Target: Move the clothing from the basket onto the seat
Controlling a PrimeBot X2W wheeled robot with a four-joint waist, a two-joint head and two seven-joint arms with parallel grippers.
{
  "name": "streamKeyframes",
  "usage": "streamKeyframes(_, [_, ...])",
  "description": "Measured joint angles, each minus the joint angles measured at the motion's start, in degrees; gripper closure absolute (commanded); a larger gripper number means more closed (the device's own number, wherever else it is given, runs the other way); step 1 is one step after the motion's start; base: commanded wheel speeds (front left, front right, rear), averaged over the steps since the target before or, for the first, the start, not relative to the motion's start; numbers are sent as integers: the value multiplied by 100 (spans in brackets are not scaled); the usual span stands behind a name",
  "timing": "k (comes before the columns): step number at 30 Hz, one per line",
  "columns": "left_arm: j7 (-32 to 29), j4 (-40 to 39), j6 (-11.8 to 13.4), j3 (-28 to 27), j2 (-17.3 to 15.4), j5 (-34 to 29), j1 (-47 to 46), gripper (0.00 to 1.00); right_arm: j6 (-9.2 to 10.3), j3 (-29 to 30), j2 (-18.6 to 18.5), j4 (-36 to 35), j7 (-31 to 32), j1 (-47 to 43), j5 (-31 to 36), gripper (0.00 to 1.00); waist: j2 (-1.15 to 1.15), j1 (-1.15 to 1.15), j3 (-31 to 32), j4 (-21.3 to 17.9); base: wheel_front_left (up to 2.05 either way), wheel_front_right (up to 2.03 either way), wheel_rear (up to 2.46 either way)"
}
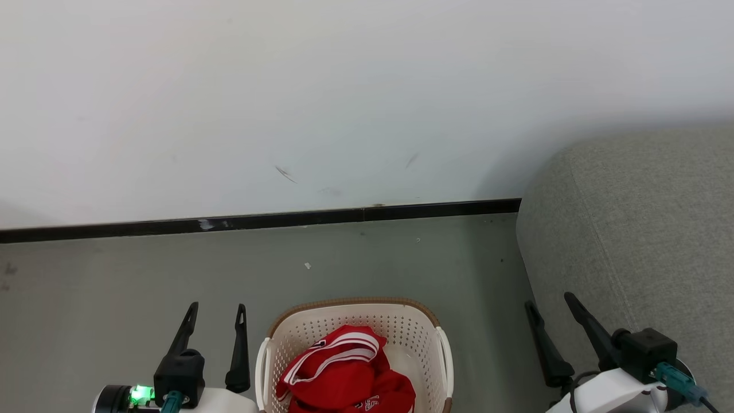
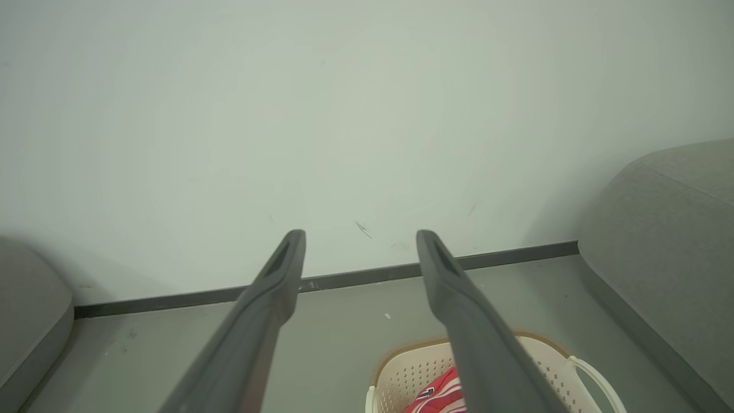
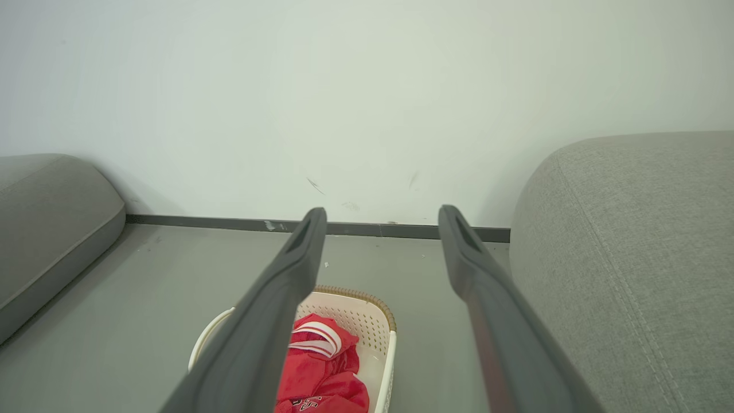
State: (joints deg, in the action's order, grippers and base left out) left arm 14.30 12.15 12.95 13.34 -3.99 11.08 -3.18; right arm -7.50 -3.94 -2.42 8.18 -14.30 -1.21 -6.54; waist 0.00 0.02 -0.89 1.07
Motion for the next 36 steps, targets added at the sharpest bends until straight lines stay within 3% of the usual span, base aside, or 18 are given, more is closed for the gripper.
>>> streamKeyframes(13, [0, 31, -33, -59, -8, -3, -127, 0, 0, 2, 0, -82, 0, 17, 1, 0, 0, 0, -223, -37, 0, 0, 0])
streamKeyframes(36, [-163, 1283, -600, 552, -177, -376, -1193, 0, 0, 255, 2, -443, -7, 488, 169, 0, 0, -1, -1080, -234, 0, 0, 0])
